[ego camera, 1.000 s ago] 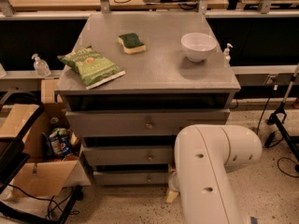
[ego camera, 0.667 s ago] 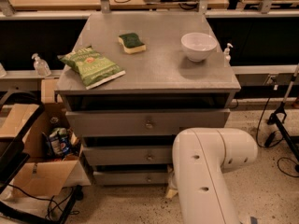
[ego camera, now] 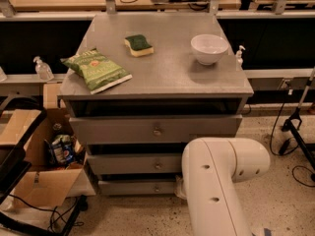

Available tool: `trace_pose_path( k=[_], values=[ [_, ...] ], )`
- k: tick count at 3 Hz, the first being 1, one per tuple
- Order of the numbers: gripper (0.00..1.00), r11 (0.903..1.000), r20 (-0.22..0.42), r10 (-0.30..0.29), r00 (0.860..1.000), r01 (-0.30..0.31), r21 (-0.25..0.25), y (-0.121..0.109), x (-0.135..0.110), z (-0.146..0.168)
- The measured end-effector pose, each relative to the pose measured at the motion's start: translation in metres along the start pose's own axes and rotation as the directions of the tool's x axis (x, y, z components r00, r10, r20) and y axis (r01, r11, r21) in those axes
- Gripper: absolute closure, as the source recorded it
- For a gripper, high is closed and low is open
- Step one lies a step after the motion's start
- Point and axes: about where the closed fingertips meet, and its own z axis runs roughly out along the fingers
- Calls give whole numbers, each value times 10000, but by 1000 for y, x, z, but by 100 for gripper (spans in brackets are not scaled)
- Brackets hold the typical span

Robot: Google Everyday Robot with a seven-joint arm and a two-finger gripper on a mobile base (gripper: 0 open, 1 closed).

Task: Open bottom drawer

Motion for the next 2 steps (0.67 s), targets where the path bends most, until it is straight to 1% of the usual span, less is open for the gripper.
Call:
trace_pose_path(
  k=[1, 2],
  values=[
    [100, 10000, 0, -1, 10000, 1, -1, -2, -1, -4],
    [100, 10000, 1, -1, 10000, 1, -1, -2, -1, -5]
  ],
)
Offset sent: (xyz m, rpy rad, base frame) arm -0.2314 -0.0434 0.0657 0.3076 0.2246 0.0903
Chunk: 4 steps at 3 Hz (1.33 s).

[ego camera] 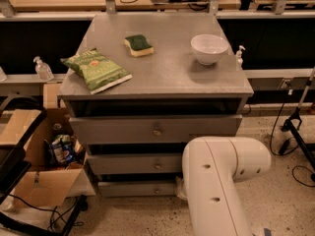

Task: Open bottom drawer

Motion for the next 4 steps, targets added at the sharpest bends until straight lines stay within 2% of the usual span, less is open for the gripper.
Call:
trace_pose_path(
  k=[4],
  values=[
    [100, 10000, 1, 0, 10000, 0, -1, -1, -1, -3]
  ],
)
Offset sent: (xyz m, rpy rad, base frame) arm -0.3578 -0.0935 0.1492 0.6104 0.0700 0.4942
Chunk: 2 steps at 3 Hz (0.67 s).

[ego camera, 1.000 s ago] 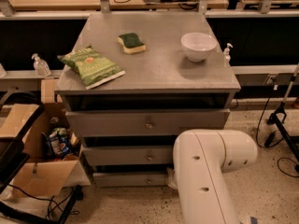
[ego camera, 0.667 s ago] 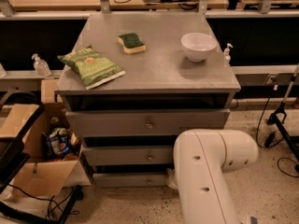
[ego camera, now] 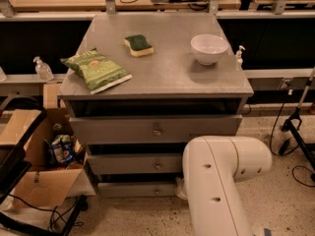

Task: Open bottom drawer

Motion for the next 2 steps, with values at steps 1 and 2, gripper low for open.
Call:
trace_pose_path(
  k=[1, 2],
  values=[
    [100, 10000, 0, 0, 10000, 0, 0, 0, 0, 0],
    [100, 10000, 0, 0, 10000, 0, 0, 0, 0, 0]
  ],
)
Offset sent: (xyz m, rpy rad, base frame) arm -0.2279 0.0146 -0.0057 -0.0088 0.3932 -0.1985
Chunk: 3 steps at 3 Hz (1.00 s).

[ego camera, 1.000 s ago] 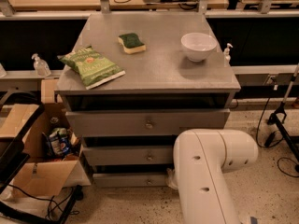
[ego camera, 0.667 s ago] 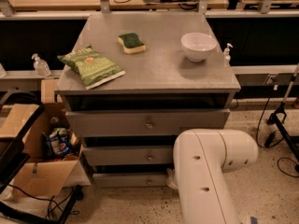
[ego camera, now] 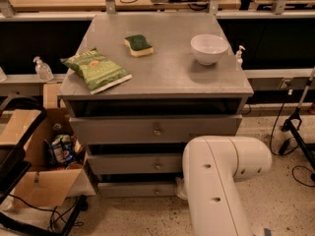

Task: Open bottom drawer

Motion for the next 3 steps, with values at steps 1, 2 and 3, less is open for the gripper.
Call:
trace_pose_path(
  k=[1, 2, 3],
  values=[
    [100, 10000, 0, 0, 10000, 0, 0, 0, 0, 0],
    [100, 10000, 0, 0, 10000, 0, -1, 0, 0, 0],
    [96, 10000, 0, 0, 10000, 0, -1, 0, 0, 0]
  ],
)
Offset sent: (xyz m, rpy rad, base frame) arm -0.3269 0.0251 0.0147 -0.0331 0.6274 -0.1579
